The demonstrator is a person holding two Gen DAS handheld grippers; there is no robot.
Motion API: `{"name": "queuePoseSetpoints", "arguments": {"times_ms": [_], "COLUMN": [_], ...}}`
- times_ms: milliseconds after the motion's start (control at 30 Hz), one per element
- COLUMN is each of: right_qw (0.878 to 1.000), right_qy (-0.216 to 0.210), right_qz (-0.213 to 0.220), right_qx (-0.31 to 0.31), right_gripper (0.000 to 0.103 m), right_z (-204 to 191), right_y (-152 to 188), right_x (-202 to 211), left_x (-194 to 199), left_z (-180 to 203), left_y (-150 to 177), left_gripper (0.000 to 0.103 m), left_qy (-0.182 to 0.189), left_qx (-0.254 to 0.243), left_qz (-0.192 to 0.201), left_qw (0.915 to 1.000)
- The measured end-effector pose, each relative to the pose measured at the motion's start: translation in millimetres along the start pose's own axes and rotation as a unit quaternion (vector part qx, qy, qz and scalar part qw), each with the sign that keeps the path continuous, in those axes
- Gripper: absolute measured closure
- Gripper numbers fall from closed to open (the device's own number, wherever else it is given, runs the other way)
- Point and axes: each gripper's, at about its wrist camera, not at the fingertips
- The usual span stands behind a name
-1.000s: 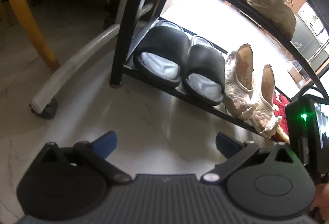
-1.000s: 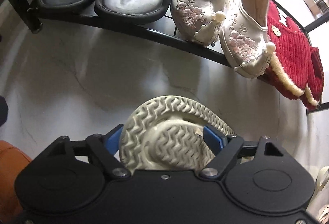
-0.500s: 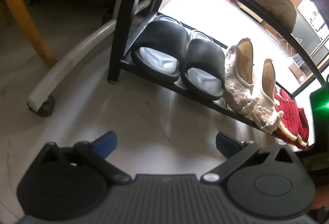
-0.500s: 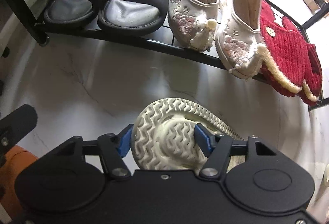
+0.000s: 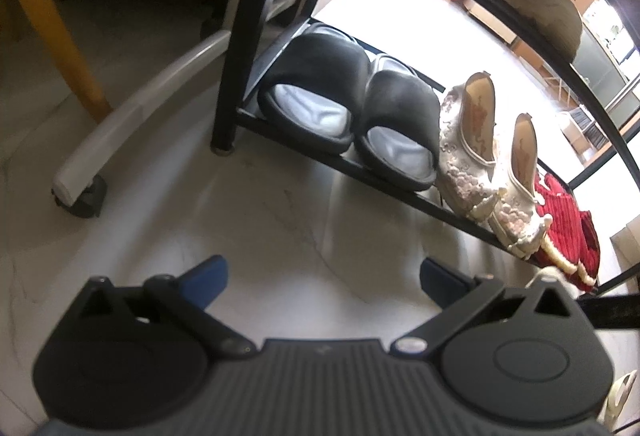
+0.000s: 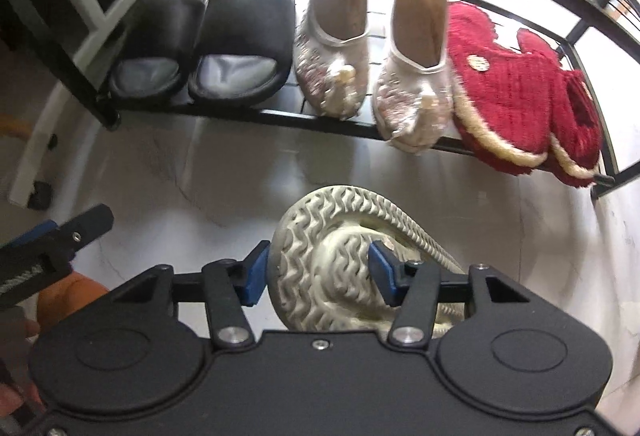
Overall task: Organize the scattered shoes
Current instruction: 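Lift the cream slide with the right gripper and flip it over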
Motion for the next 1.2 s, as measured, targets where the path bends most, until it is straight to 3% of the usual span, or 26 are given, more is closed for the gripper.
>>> {"name": "queuePoseSetpoints", "arguments": {"times_ms": [367,433,700,800,867,967,1067,1200], "right_qw": [0.993,0.992,0.988,0.982,0.976,0.957,0.930,0.899], "right_qy": [-0.058,-0.058,-0.033,-0.031,-0.034,-0.045,-0.052,-0.069], "right_qz": [0.055,0.063,0.089,0.092,0.092,0.100,0.114,0.098], "right_qx": [-0.091,-0.095,-0.119,-0.163,-0.197,-0.269,-0.345,-0.422], "right_gripper": [0.056,0.064,0.072,0.074,0.075,0.075,0.075,0.078], "right_z": [74,81,131,160,178,209,234,253], "right_y": [18,20,39,48,56,74,96,127], "right_x": [57,65,95,100,102,101,96,75], "left_x": [0,0,-1,-1,-1,-1,-1,-1], "left_z": [-4,-3,-2,-2,-1,-1,0,0], "left_y": [2,3,4,5,5,6,7,8], "left_gripper": [0.001,0.001,0.001,0.001,0.001,0.001,0.001,0.001], "left_qy": [0.003,0.002,-0.006,-0.009,-0.011,-0.013,-0.016,-0.020], "left_qx": [0.011,0.009,0.004,0.002,0.001,-0.002,-0.004,-0.007], "left_qz": [-0.009,-0.009,-0.012,-0.012,-0.012,-0.011,-0.011,-0.010], "left_qw": [0.9999,0.9999,0.9999,0.9999,0.9999,0.9998,0.9998,0.9997]}}
Point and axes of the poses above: each gripper's, at about its wrist camera, not at the fingertips, and x roughly against the way its jaws point, z to its right, y to its underside, and after that the axes turned 5 degrees about -y, right-handed
